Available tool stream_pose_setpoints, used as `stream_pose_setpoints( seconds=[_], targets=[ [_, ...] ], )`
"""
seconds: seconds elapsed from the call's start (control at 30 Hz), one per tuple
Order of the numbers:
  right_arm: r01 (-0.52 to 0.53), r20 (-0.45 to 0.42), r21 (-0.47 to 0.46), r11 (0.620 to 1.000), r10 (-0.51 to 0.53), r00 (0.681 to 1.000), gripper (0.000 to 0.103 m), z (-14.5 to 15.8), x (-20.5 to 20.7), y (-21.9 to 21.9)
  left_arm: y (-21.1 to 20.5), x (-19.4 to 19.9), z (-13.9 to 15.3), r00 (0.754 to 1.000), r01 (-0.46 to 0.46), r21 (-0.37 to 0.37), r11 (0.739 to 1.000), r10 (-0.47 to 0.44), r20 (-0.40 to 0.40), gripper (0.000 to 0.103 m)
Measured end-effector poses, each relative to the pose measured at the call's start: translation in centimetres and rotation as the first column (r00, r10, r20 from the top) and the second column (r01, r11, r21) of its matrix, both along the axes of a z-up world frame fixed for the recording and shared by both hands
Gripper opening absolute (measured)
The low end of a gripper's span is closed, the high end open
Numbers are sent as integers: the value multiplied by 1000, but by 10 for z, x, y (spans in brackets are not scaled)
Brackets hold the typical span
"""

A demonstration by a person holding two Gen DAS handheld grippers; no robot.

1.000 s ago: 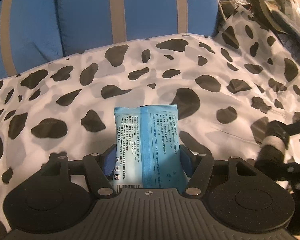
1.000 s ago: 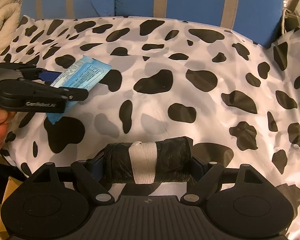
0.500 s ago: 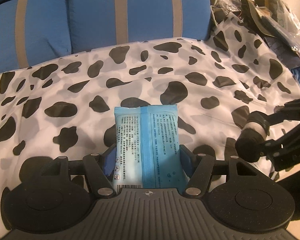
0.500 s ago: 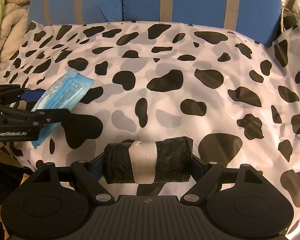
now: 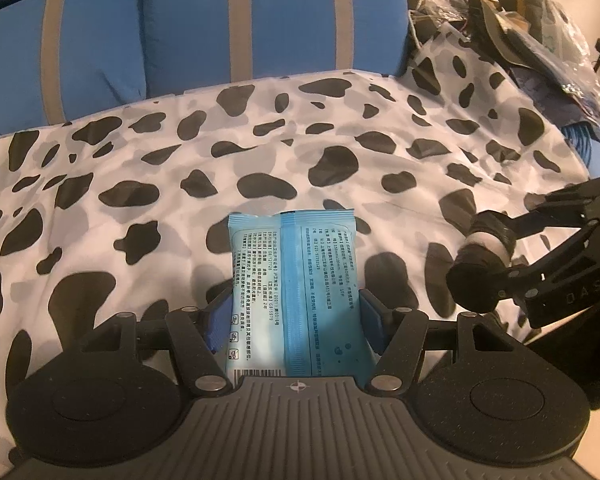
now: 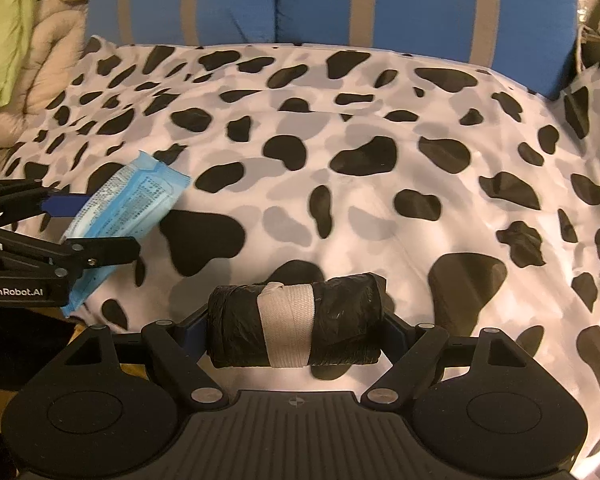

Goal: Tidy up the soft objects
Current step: 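Lift the blue pack with left gripper while right gripper holds the roll, then carry the roll and blue pack in both grippers over the box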

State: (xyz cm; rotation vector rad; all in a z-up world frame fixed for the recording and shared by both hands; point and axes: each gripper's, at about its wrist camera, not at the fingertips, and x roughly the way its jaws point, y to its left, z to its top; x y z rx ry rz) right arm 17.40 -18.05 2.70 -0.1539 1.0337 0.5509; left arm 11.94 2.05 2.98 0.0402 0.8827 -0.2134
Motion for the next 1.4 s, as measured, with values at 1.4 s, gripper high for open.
stream_pose_setpoints(
  seconds=[1.4],
  targets=[
    [-224, -86, -78, 971, 217, 972, 84, -11, -99, 24, -21, -99, -26, 957, 22, 2, 1000, -20, -288, 73]
  ],
)
